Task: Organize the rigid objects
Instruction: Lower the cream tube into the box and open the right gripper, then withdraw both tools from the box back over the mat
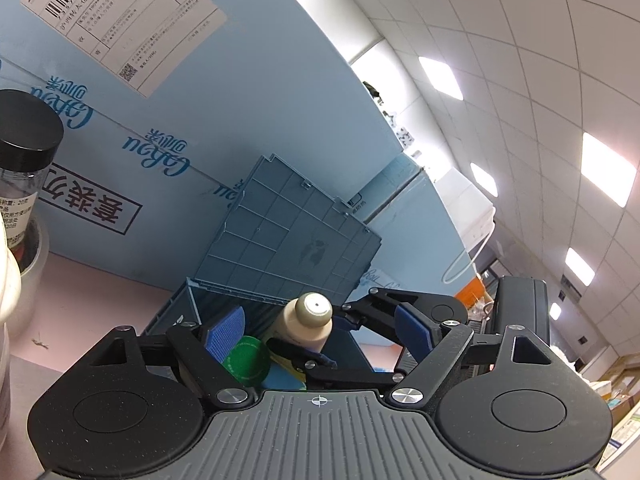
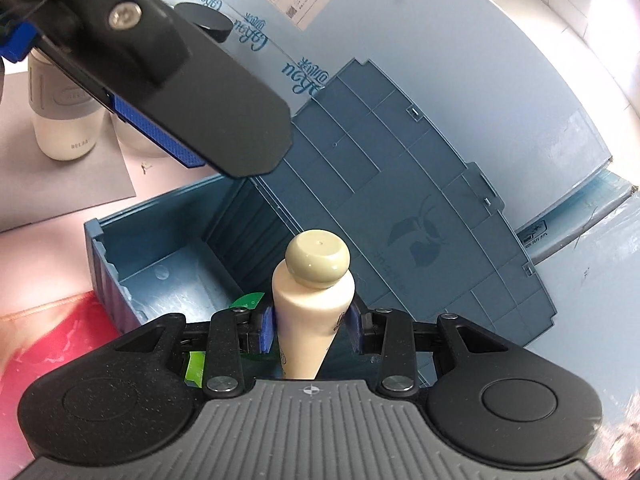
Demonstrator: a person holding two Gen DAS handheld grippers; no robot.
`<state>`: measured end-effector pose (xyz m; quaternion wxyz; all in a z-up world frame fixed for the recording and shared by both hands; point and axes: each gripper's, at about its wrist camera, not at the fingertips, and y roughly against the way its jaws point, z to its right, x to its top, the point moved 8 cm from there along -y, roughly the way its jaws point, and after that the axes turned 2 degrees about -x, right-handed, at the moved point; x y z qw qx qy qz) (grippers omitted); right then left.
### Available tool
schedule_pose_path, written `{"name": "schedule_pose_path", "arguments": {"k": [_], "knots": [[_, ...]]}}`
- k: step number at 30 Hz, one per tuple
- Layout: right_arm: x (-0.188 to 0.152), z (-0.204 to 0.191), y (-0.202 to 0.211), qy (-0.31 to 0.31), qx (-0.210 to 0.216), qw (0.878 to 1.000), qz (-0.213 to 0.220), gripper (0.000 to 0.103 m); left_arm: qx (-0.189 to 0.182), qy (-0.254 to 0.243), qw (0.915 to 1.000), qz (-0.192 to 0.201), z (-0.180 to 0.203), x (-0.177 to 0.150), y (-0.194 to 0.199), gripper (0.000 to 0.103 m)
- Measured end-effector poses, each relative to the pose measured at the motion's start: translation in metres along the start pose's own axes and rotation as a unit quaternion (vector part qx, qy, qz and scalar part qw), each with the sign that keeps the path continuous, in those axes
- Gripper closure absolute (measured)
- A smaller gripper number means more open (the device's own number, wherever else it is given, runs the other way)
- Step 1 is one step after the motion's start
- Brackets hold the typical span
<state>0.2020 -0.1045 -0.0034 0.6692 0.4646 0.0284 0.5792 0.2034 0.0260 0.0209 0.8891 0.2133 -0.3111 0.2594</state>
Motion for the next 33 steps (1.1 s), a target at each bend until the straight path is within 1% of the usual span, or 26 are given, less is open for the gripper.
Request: {"name": "schedule_pose_path", "arguments": {"k": [4, 5, 6, 7, 12, 16, 20, 22, 23, 25, 26, 27, 28, 29, 33], "knots": [[-0.001, 0.001, 0.007, 0.000, -0.005, 1.000, 0.006, 0.068, 0.001, 0.000, 1.0000, -0.002, -0.001, 0.000, -0.001, 0.019], [0.000, 0.000, 0.011, 0.002, -0.002, 1.000, 0.012, 0.064, 0.001, 0.000, 1.0000, -0.002, -0.001, -0.001, -0.002, 0.019], [0.001, -0.002, 0.015, 0.005, 0.001, 1.000, 0.018, 0.052, 0.001, 0.000, 1.0000, -0.003, -0.001, -0.001, -0.002, 0.018], [0.002, -0.003, 0.019, 0.008, 0.002, 1.000, 0.024, 0.047, 0.001, 0.000, 1.0000, -0.003, -0.001, -0.001, -0.002, 0.018], [0.008, -0.003, 0.041, 0.012, -0.009, 0.998, 0.054, 0.046, 0.001, -0.003, 1.0000, -0.006, 0.001, -0.002, -0.004, 0.018], [0.008, 0.003, 0.058, 0.000, -0.023, 0.997, 0.078, 0.040, 0.001, -0.005, 1.0000, -0.008, 0.003, -0.004, -0.006, 0.018], [0.008, 0.008, 0.068, -0.014, -0.047, 0.994, 0.102, 0.033, 0.001, -0.007, 0.9999, -0.010, 0.004, -0.005, -0.007, 0.018], [0.008, 0.008, 0.072, -0.015, -0.065, 0.991, 0.116, 0.021, 0.001, -0.007, 0.9999, -0.010, 0.005, -0.005, -0.007, 0.018], [0.007, 0.010, 0.075, -0.015, -0.075, 0.989, 0.124, 0.020, 0.001, -0.007, 0.9999, -0.010, 0.005, -0.005, -0.007, 0.018], [0.007, 0.013, 0.082, -0.016, -0.096, 0.985, 0.141, 0.013, 0.002, -0.009, 0.9999, -0.010, 0.006, -0.006, -0.008, 0.018], [0.008, 0.016, 0.086, -0.017, -0.111, 0.982, 0.152, 0.004, 0.004, -0.009, 0.9999, -0.011, 0.006, -0.006, -0.009, 0.017], [0.008, 0.018, 0.092, -0.015, -0.127, 0.978, 0.167, 0.000, 0.005, -0.010, 0.9999, -0.011, 0.006, -0.006, -0.009, 0.017], [0.008, 0.020, 0.097, -0.010, -0.143, 0.973, 0.182, 0.000, 0.006, -0.011, 0.9999, -0.011, 0.007, -0.007, -0.010, 0.016], [0.009, 0.021, 0.102, -0.004, -0.157, 0.969, 0.192, 0.000, 0.004, -0.012, 0.9999, -0.010, 0.008, -0.007, -0.010, 0.013], [0.004, 0.023, 0.116, 0.002, -0.184, 0.961, 0.205, 0.000, -0.004, -0.015, 0.9999, -0.007, 0.013, -0.008, -0.009, 0.011]]}}
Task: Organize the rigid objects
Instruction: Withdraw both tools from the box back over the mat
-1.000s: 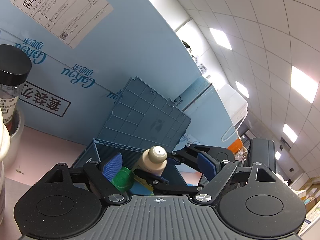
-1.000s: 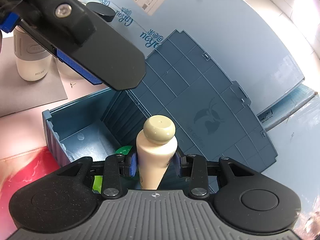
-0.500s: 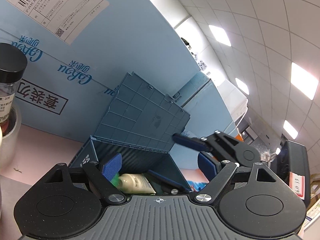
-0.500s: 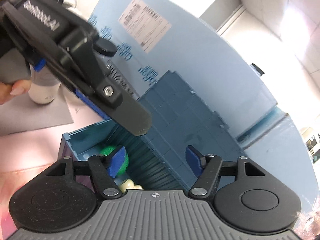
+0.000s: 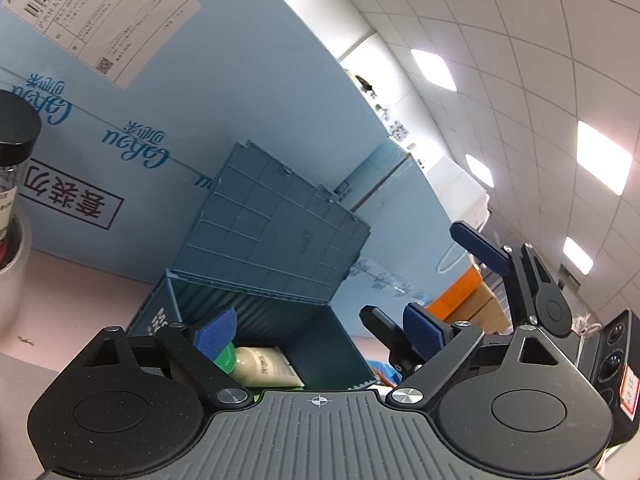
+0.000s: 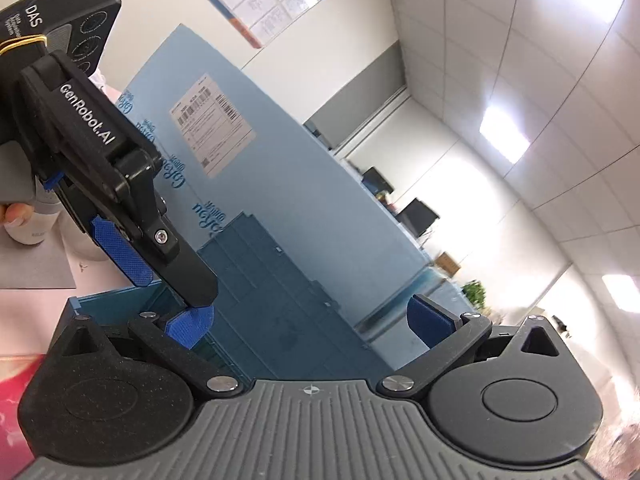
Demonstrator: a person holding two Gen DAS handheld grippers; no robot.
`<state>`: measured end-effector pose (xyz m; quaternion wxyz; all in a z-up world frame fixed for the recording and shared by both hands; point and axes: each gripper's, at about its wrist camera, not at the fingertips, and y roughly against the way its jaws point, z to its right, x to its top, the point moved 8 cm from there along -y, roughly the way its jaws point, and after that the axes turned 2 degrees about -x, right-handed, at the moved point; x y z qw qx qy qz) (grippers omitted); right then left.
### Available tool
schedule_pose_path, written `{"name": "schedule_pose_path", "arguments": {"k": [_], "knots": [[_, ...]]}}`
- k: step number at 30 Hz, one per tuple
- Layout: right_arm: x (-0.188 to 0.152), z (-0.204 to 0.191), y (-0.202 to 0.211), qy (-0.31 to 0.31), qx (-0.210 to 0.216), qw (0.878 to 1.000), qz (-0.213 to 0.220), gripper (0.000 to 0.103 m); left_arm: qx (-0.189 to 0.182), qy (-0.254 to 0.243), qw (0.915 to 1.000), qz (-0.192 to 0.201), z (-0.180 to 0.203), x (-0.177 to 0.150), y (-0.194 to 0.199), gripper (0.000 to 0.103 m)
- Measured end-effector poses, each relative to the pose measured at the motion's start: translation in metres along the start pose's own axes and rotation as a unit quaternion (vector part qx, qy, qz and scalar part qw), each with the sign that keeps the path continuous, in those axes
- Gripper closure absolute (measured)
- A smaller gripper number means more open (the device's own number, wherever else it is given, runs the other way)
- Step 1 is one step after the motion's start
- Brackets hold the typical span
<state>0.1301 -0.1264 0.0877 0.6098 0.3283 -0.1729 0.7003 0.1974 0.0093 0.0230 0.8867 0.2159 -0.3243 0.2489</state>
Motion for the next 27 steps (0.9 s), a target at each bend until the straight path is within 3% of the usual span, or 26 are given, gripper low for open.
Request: {"name": "schedule_pose_path", "arguments": {"k": [4, 6, 10, 21, 25, 27], "knots": [[-0.008, 0.006, 0.011, 0.000, -0.031, 1.000, 0.004, 0.000, -0.005, -0.003, 1.0000, 0.008, 0.006, 0.000, 0.002, 0.010], [-0.013, 0.013, 0.015, -0.014, -0.052, 0.999, 0.001, 0.000, -0.006, -0.005, 0.9999, 0.015, 0.008, 0.001, 0.003, 0.003], [-0.026, 0.034, 0.031, -0.076, -0.107, 0.991, 0.005, 0.000, 0.032, -0.009, 0.9988, 0.035, 0.006, 0.001, 0.001, 0.002], [-0.051, 0.069, 0.084, -0.247, -0.202, 0.947, 0.025, 0.000, 0.041, -0.049, 0.9966, 0.052, 0.025, -0.004, -0.004, 0.000], [-0.059, 0.078, 0.109, -0.300, -0.226, 0.926, 0.031, 0.000, 0.087, -0.074, 0.9899, 0.084, 0.032, -0.004, 0.000, 0.000], [-0.068, 0.081, 0.119, -0.331, -0.238, 0.912, 0.031, 0.000, 0.093, -0.100, 0.9864, 0.092, 0.040, -0.005, 0.002, 0.000]]}}
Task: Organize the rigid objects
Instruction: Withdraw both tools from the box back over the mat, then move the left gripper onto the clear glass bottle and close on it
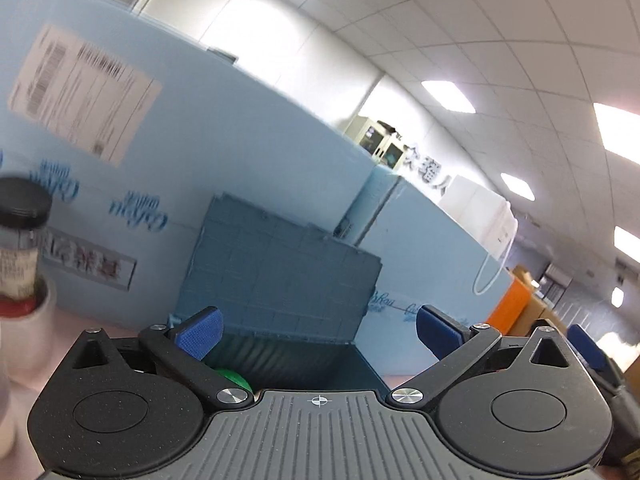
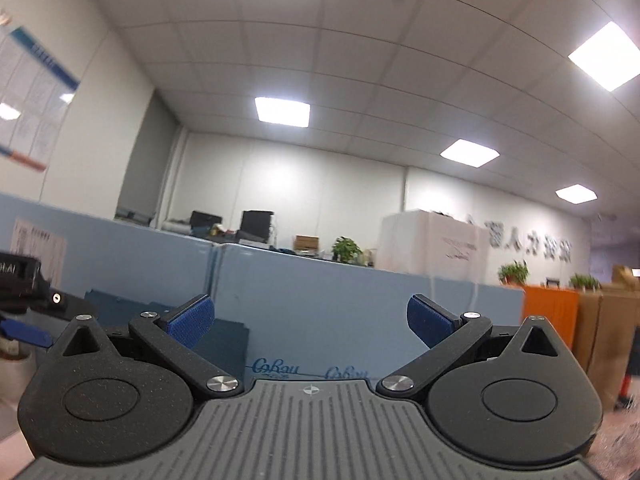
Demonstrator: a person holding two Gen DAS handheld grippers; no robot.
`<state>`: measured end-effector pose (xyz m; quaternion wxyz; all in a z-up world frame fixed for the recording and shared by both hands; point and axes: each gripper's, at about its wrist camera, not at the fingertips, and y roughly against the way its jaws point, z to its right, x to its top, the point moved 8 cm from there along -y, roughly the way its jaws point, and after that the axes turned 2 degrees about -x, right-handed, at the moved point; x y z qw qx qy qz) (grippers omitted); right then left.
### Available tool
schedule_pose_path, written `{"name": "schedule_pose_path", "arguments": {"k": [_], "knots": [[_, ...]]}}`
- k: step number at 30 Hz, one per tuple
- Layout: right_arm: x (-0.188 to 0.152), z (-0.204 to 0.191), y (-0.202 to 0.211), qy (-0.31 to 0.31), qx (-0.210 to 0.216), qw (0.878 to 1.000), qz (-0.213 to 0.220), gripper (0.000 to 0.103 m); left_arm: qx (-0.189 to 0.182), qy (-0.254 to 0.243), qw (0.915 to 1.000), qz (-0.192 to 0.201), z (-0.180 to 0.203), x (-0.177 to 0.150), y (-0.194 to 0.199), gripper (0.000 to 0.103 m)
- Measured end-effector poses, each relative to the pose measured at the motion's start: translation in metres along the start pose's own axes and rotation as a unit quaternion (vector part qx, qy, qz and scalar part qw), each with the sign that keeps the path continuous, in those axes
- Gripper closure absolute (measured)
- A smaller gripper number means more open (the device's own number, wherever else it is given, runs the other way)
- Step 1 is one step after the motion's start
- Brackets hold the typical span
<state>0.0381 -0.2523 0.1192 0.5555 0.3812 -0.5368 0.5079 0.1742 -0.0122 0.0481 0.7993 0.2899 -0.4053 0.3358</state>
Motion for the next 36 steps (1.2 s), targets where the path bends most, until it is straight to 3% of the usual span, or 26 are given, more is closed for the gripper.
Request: {"name": "schedule_pose_path", "arguments": {"k": [4, 9, 17, 20, 24, 29, 33, 36], "knots": [[-0.014, 0.026, 0.021, -0.080, -0.015, 0.997, -0.019, 0.000, -0.015, -0.016, 0.9997, -0.009, 0.013, -0.004, 0.000, 0.000], [-0.036, 0.049, 0.034, -0.150, -0.027, 0.988, -0.039, 0.000, -0.046, -0.033, 0.9966, -0.060, 0.033, -0.019, -0.005, 0.000], [-0.055, 0.114, 0.062, -0.252, -0.072, 0.964, -0.046, 0.000, -0.152, -0.022, 0.9760, -0.154, 0.078, -0.055, -0.011, 0.000], [-0.067, 0.136, 0.071, -0.283, -0.089, 0.954, -0.051, 0.000, -0.153, -0.046, 0.9708, -0.179, 0.098, -0.073, -0.018, 0.000], [-0.086, 0.159, 0.076, -0.319, -0.109, 0.940, -0.058, 0.000, -0.149, -0.114, 0.9625, -0.196, 0.126, -0.101, -0.026, 0.000], [-0.108, 0.183, 0.081, -0.347, -0.121, 0.927, -0.070, 0.000, -0.160, -0.231, 0.9370, -0.208, 0.159, -0.138, -0.037, 0.000], [-0.124, 0.196, 0.077, -0.366, -0.113, 0.919, -0.095, 0.000, -0.149, -0.355, 0.8942, -0.228, 0.175, -0.172, -0.054, 0.000], [-0.132, 0.204, 0.068, -0.366, -0.092, 0.919, -0.117, 0.000, -0.157, -0.412, 0.8710, -0.217, 0.185, -0.187, -0.068, 0.000]]}}
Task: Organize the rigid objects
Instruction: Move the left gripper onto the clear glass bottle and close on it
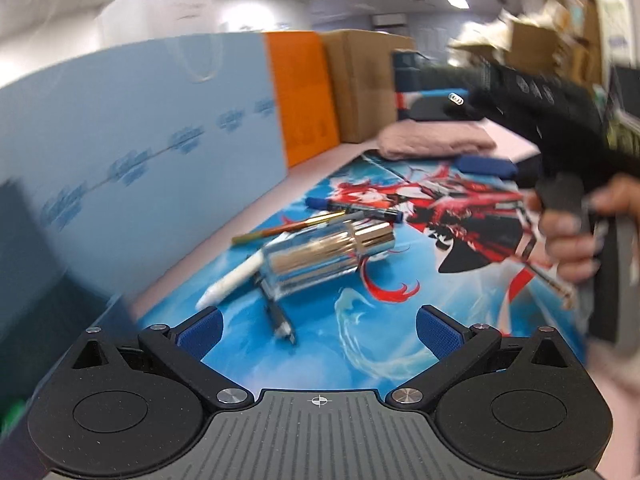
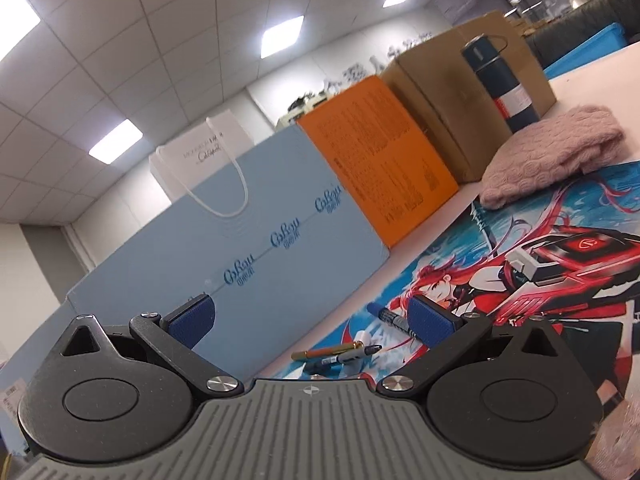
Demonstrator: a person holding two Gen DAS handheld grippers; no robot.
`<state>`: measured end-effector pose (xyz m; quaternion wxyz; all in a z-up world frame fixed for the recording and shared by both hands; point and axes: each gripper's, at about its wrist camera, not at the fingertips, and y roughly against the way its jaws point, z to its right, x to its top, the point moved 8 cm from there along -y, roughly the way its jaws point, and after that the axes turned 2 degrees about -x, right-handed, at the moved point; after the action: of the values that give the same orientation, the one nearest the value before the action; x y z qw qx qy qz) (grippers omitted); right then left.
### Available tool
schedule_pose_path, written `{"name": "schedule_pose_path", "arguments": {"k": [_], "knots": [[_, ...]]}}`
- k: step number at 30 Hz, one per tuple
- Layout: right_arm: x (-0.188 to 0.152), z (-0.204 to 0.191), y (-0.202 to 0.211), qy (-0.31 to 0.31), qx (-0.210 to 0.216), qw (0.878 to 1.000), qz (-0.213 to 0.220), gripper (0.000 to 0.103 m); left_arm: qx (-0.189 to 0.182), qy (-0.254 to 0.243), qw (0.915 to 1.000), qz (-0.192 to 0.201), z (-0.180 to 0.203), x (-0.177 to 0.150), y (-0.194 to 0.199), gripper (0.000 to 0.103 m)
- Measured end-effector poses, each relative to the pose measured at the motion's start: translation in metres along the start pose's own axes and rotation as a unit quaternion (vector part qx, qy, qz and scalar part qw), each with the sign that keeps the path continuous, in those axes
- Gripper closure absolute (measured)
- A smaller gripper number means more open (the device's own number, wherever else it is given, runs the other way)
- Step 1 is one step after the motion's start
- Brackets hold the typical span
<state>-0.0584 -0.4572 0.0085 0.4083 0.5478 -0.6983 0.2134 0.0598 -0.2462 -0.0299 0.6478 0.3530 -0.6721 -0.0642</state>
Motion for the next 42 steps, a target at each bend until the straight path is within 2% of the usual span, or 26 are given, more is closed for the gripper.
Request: {"name": "schedule_pose_path", "arguments": {"k": [3, 7, 12, 16, 18, 22, 25, 28, 30, 31, 35, 37, 39, 42], "knots": [[0.002, 0.007, -0.007, -0.010, 0.008, 1.000, -0.004, 0.000, 0.029, -0.064, 0.9975, -0.007, 0.004, 0.004, -0.022, 0.000], [-0.011, 0.014, -0.014, -0.057, 0.050, 0.997, -0.031, 0.000, 0.063, -0.152, 0.9861, -0.021, 0.007, 0.015, -0.047, 0.000], [-0.024, 0.021, -0.019, -0.090, 0.056, 0.992, -0.061, 0.000, 0.061, -0.231, 0.9697, -0.051, 0.005, 0.017, -0.075, 0.000], [-0.027, 0.023, -0.019, -0.110, 0.065, 0.989, -0.072, 0.000, 0.054, -0.297, 0.9520, -0.051, 0.009, 0.019, -0.097, 0.000], [-0.029, 0.024, -0.020, -0.115, 0.067, 0.988, -0.080, 0.000, 0.045, -0.308, 0.9487, -0.054, 0.008, 0.021, -0.106, 0.004], [-0.031, 0.026, -0.019, -0.126, 0.074, 0.985, -0.087, 0.000, 0.027, -0.300, 0.9513, -0.065, 0.005, 0.025, -0.123, 0.010], [-0.032, 0.026, -0.020, -0.131, 0.079, 0.984, -0.095, 0.000, 0.014, -0.310, 0.9484, -0.067, 0.010, 0.027, -0.129, 0.012], [-0.034, 0.025, -0.021, -0.133, 0.083, 0.982, -0.105, 0.000, -0.013, -0.297, 0.9516, -0.078, 0.012, 0.029, -0.132, 0.029], [-0.036, 0.025, -0.022, -0.133, 0.082, 0.981, -0.111, 0.000, -0.028, -0.287, 0.9544, -0.078, 0.015, 0.028, -0.134, 0.044], [-0.036, 0.025, -0.023, -0.135, 0.080, 0.981, -0.113, 0.000, -0.034, -0.283, 0.9551, -0.079, 0.016, 0.028, -0.133, 0.048], [-0.040, 0.027, -0.025, -0.138, 0.075, 0.980, -0.124, 0.000, -0.033, -0.281, 0.9559, -0.079, 0.018, 0.028, -0.132, 0.052], [-0.042, 0.028, -0.026, -0.142, 0.078, 0.978, -0.133, 0.000, -0.033, -0.279, 0.9575, -0.065, 0.018, 0.027, -0.128, 0.057], [-0.044, 0.028, -0.027, -0.149, 0.084, 0.975, -0.142, 0.000, -0.035, -0.254, 0.9655, -0.048, 0.014, 0.029, -0.123, 0.064], [-0.047, 0.027, -0.030, -0.159, 0.097, 0.970, -0.155, 0.000, -0.055, -0.176, 0.9824, -0.028, 0.005, 0.031, -0.115, 0.067]]}}
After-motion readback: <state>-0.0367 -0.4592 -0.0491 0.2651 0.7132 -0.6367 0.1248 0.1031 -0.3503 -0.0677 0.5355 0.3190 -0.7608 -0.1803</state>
